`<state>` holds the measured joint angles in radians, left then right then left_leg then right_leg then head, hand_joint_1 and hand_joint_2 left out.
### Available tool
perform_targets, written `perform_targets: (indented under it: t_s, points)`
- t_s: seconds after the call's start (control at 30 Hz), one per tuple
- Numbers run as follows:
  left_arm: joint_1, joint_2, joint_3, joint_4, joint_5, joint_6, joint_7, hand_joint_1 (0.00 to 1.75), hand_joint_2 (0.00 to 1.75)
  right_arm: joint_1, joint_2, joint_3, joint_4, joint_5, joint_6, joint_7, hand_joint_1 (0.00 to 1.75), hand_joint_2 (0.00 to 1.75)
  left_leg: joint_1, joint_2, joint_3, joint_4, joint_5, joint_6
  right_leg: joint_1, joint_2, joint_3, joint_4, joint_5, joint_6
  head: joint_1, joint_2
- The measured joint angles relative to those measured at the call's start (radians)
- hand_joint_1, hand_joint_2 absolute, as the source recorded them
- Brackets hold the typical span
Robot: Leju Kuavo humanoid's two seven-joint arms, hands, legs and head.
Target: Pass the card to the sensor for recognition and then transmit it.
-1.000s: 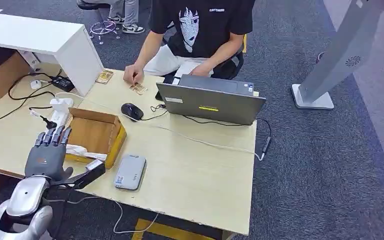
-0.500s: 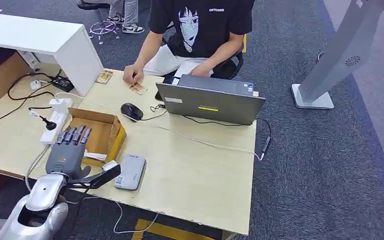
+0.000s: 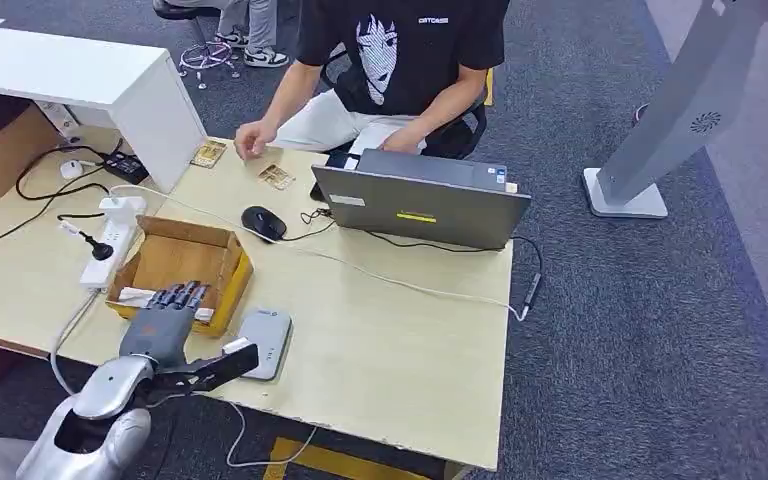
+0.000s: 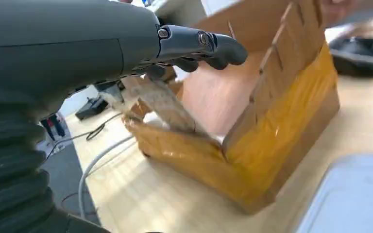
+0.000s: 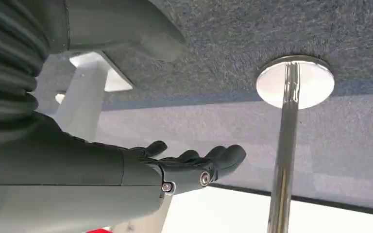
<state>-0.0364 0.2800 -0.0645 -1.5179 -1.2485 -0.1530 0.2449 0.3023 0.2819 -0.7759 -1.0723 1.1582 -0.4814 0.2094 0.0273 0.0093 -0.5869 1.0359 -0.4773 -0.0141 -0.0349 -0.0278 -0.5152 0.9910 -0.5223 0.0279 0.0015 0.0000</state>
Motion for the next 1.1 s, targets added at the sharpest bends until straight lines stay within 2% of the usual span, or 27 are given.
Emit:
perform_targets:
  t_s: [0.13, 0.33, 0.87, 0.9, 0.97, 1.03, 1.07, 1.1]
  points:
    - [-0.003, 0.013, 0.0, 0.0, 0.013, -0.022, 0.01, 0.0, 1.75, -0.001, 0.0, -0.006, 0.005, 0.0, 0.0, -0.001, 0.0, 1.75, 0.0, 0.0, 0.0, 0.0, 0.0, 0.0, 0.0, 0.0, 0.0, 0.0, 0.0, 0.0, 0.0, 0.0]
    - [-0.013, 0.026, 0.0, 0.0, 0.003, -0.021, 0.026, 0.0, 1.75, 0.0, 0.0, -0.01, 0.007, -0.02, 0.0, 0.01, 0.0, 1.75, 0.0, 0.0, 0.0, 0.0, 0.0, 0.0, 0.0, 0.0, 0.0, 0.0, 0.0, 0.0, 0.0, 0.0]
    - [-0.026, 0.026, 0.0, 0.0, -0.047, 0.032, 0.042, 0.03, 1.75, 0.004, 0.0, 0.0, -0.001, -0.056, 0.0, 0.028, 0.0, 1.75, 0.0, 0.0, 0.0, 0.0, 0.0, 0.0, 0.0, 0.0, 0.0, 0.0, 0.0, 0.0, 0.0, 0.0]
    - [-0.026, 0.026, 0.0, 0.0, -0.048, 0.032, 0.042, 0.09, 1.75, 0.004, 0.0, 0.001, -0.002, -0.056, 0.0, 0.029, 0.0, 1.75, 0.0, 0.0, 0.0, 0.0, 0.0, 0.0, 0.0, 0.0, 0.0, 0.0, 0.0, 0.0, 0.0, 0.0]
    - [-0.026, 0.025, 0.0, 0.0, -0.048, 0.032, 0.042, 0.33, 1.75, 0.005, 0.0, 0.002, -0.002, -0.056, 0.0, 0.029, 0.0, 1.75, 0.0, 0.0, 0.0, 0.0, 0.0, 0.0, 0.0, 0.0, 0.0, 0.0, 0.0, 0.0, 0.0, 0.0]
    - [-0.026, 0.025, 0.0, 0.0, -0.051, 0.036, 0.042, 0.89, 1.75, 0.005, 0.0, 0.002, -0.002, -0.056, 0.0, 0.029, 0.0, 1.75, 0.0, 0.0, 0.0, 0.0, 0.0, 0.0, 0.0, 0.0, 0.0, 0.0, 0.0, 0.0, 0.0, 0.0]
    - [-0.026, 0.025, 0.0, 0.0, -0.052, 0.038, 0.042, 1.08, 1.75, 0.005, 0.0, 0.002, -0.003, -0.056, 0.0, 0.03, 0.0, 1.75, 0.0, 0.0, 0.0, 0.0, 0.0, 0.0, 0.0, 0.0, 0.0, 0.0, 0.0, 0.0, 0.0, 0.0]
    - [-0.027, 0.025, 0.0, 0.0, -0.052, 0.039, 0.042, 1.5, 1.75, 0.006, 0.0, 0.003, -0.004, -0.056, 0.0, 0.03, 0.0, 1.75, 0.0, 0.0, 0.0, 0.0, 0.0, 0.0, 0.0, 0.0, 0.0, 0.0, 0.0, 0.0, 0.0, 0.0]
